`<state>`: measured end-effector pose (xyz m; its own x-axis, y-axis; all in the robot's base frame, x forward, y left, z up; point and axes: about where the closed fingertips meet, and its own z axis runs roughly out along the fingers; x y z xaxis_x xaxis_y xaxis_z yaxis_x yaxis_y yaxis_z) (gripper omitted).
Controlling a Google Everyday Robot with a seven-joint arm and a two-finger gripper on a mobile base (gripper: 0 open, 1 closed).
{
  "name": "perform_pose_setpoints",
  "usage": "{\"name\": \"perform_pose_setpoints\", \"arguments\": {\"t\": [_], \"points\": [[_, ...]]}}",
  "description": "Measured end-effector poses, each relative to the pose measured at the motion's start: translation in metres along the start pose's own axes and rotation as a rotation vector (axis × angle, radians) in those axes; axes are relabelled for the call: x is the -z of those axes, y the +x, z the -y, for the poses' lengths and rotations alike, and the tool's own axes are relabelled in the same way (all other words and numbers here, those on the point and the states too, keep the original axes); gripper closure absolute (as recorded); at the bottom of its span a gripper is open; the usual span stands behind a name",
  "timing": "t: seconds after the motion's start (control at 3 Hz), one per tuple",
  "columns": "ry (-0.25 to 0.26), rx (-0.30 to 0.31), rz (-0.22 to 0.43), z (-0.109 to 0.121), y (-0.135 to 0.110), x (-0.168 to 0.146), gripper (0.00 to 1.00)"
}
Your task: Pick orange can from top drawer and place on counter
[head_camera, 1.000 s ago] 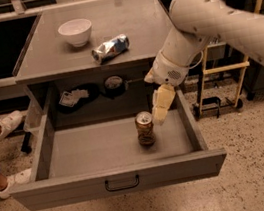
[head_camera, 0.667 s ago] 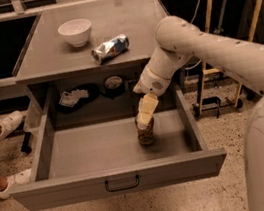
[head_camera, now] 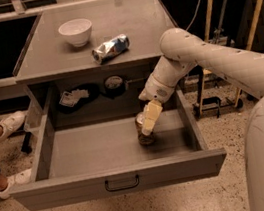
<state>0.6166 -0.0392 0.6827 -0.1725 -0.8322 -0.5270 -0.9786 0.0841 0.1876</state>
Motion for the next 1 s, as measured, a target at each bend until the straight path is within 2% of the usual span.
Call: {"name": "perform_pose_setpoints", "arguments": {"t": [0.33,0.67,1.0], "points": [[0.044,-0.044,0.055,-0.007,0.023,0.001,0.00],[0.119,-0.092,0.110,-0.020,0.052,-0.003,0.00],[0.115,-0.089,0.109,-0.020,0.051,-0.005,0.00]]}}
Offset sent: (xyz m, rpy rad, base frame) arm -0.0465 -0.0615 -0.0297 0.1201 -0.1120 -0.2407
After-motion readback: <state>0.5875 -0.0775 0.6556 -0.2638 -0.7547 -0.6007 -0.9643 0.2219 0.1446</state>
